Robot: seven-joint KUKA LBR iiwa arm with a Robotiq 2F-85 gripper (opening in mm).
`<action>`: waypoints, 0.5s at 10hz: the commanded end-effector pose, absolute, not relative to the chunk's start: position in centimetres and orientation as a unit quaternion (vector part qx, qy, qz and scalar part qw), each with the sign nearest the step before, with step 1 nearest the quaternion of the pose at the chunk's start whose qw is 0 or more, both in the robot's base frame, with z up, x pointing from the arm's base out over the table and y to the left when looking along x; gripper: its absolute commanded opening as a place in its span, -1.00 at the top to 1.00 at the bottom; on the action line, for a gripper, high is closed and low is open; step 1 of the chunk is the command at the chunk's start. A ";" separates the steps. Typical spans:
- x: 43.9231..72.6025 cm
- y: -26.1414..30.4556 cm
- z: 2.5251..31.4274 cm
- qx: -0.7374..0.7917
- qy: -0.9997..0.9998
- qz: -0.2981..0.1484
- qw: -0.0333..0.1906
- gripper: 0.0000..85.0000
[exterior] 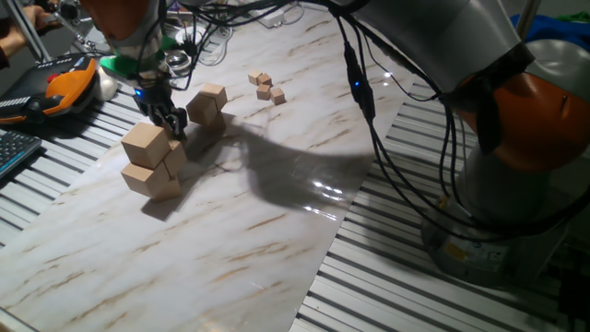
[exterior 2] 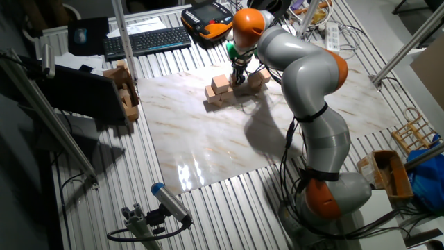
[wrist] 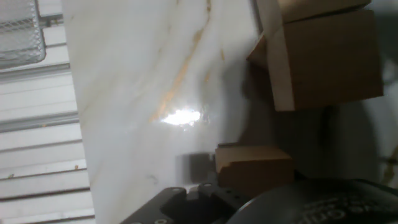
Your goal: Stack the blocks into a cross shape
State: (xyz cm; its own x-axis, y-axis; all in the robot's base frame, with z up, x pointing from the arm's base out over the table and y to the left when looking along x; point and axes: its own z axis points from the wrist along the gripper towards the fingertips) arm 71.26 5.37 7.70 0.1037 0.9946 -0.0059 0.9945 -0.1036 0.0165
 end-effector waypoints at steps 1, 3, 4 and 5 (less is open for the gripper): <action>71.1 5.5 9.7 0.740 0.672 0.003 0.008 1.00; 70.5 5.7 12.3 0.729 0.685 0.008 0.009 1.00; 70.5 5.6 13.5 0.724 0.690 0.008 0.006 1.00; 70.4 5.1 14.7 0.718 0.696 0.009 -0.004 1.00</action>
State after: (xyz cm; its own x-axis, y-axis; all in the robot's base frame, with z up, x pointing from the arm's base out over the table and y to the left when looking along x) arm 70.46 5.00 12.79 0.0284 0.9994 0.0209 0.9996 -0.0285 0.0068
